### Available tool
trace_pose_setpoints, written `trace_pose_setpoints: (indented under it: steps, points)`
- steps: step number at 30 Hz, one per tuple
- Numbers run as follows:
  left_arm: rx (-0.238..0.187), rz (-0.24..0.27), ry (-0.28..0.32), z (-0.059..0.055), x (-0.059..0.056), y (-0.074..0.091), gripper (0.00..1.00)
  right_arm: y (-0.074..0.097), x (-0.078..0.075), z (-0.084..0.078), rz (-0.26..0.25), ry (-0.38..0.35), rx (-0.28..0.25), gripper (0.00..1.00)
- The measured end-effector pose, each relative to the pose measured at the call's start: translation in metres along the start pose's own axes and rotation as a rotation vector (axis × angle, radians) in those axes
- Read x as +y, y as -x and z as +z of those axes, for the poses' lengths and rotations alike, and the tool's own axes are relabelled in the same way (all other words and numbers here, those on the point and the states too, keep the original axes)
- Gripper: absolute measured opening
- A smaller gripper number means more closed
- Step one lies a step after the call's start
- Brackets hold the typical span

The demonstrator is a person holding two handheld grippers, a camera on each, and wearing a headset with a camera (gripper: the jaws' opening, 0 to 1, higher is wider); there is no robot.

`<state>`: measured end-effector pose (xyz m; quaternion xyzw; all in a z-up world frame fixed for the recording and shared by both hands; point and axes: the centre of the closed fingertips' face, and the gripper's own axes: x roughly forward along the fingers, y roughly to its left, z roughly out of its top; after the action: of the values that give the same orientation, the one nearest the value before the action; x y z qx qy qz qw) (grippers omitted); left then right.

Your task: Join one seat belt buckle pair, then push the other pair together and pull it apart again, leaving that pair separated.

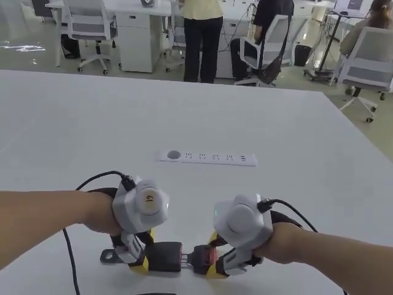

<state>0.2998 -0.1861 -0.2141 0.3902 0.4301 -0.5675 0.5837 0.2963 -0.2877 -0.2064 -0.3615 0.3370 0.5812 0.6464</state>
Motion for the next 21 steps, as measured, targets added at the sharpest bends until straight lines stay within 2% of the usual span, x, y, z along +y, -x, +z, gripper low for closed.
trace_pose_setpoints:
  steps: [9, 21]
  points:
    - [-0.020, 0.008, 0.006, 0.0007, -0.0023, 0.0016, 0.31, -0.0020, -0.0009, 0.0000, -0.002, 0.009, 0.005, 0.31]
    - [-0.022, 0.007, 0.005, 0.0005, -0.0017, 0.0007, 0.30, -0.0005, 0.0010, 0.0015, -0.014, 0.005, 0.018, 0.30]
